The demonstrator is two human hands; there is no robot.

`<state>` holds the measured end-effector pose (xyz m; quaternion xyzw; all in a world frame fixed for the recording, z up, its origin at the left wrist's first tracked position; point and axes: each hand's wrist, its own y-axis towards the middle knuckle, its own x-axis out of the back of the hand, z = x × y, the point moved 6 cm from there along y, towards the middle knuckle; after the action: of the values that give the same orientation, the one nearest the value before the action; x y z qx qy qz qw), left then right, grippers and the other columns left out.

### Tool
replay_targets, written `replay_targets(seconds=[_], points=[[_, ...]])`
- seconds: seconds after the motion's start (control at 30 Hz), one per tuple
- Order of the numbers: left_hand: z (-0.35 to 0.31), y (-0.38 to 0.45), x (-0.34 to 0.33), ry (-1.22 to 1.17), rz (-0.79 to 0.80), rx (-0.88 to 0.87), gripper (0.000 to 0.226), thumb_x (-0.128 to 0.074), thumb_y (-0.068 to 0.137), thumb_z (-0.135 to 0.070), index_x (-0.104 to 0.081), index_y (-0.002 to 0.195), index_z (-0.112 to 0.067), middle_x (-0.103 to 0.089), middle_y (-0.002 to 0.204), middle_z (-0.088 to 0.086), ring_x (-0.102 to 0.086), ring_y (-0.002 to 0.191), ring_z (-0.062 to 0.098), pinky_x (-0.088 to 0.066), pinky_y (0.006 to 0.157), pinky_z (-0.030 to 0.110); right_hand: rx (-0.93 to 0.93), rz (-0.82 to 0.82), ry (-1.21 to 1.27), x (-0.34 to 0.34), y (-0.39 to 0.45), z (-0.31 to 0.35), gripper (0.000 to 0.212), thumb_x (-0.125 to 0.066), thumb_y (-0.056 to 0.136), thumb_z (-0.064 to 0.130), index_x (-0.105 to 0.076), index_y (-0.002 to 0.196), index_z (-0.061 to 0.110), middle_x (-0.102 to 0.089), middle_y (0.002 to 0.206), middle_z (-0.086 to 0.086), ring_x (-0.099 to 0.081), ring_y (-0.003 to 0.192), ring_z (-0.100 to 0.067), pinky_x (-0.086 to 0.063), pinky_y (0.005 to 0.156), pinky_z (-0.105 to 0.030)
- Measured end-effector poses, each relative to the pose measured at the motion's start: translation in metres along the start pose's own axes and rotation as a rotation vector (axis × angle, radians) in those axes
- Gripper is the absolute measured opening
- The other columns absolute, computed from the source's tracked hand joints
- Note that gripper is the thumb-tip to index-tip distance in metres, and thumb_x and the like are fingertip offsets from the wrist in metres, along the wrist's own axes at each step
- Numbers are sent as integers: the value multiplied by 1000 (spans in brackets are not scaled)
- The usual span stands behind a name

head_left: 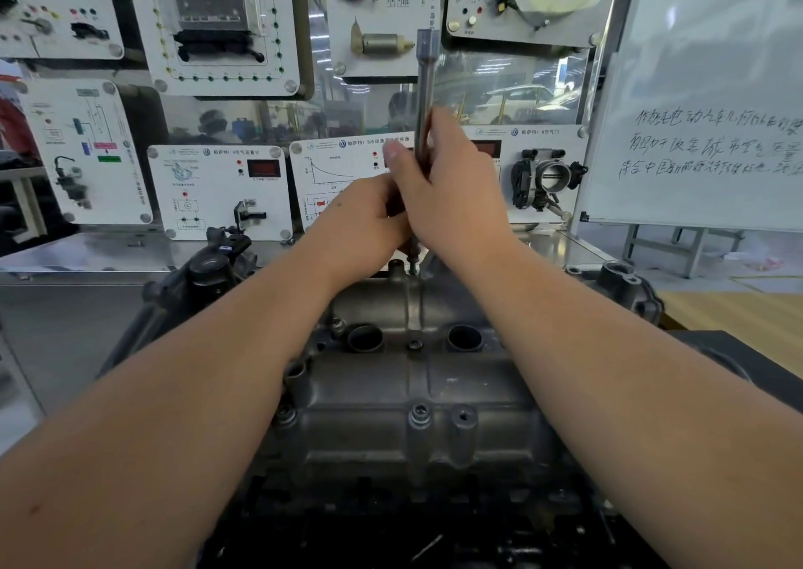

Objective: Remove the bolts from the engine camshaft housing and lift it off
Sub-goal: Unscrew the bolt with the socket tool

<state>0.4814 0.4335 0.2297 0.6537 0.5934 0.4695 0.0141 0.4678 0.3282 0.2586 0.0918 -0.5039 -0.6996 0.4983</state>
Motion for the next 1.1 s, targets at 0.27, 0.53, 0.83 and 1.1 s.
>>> replay_targets(seconds=[0.27, 0.53, 0.83, 1.1], points=[[2, -1, -3, -48, 2, 6, 16, -54, 96, -16, -67, 92, -24, -75, 87, 1, -70, 86, 18, -55, 74, 37, -51, 20, -57, -3, 6, -9, 18, -43, 106, 26, -49, 95, 13, -56, 74, 3, -50, 66, -5, -37, 54, -9], [2, 1, 0, -32, -4, -4, 24, -59, 92, -11, -66, 90, -33, -76, 86, -6, -73, 77, 9, -58, 74, 32, 16, -11, -25, 1, 1, -2, 20, -54, 101, 32, -58, 104, 13, -58, 71, 8, -53, 67, -7, -38, 56, -13], [5, 1, -2, -22, -19, 37, 20, -50, 100, -18, -69, 96, -13, -76, 85, 2, -72, 81, 16, -50, 56, 22, -8, 11, -51, 0, 2, -1, 13, -44, 105, 23, -40, 93, 17, -49, 67, 3, -46, 61, -10, -29, 50, -23], [-1, -2, -1, -14, -7, 18, 16, -57, 87, -24, -68, 98, -19, -76, 85, 3, -73, 82, 19, -56, 86, 50, -56, 13, -81, 0, 3, -3, 27, -46, 105, 34, -55, 93, 11, -67, 82, 0, -57, 75, -16, -36, 55, -22]])
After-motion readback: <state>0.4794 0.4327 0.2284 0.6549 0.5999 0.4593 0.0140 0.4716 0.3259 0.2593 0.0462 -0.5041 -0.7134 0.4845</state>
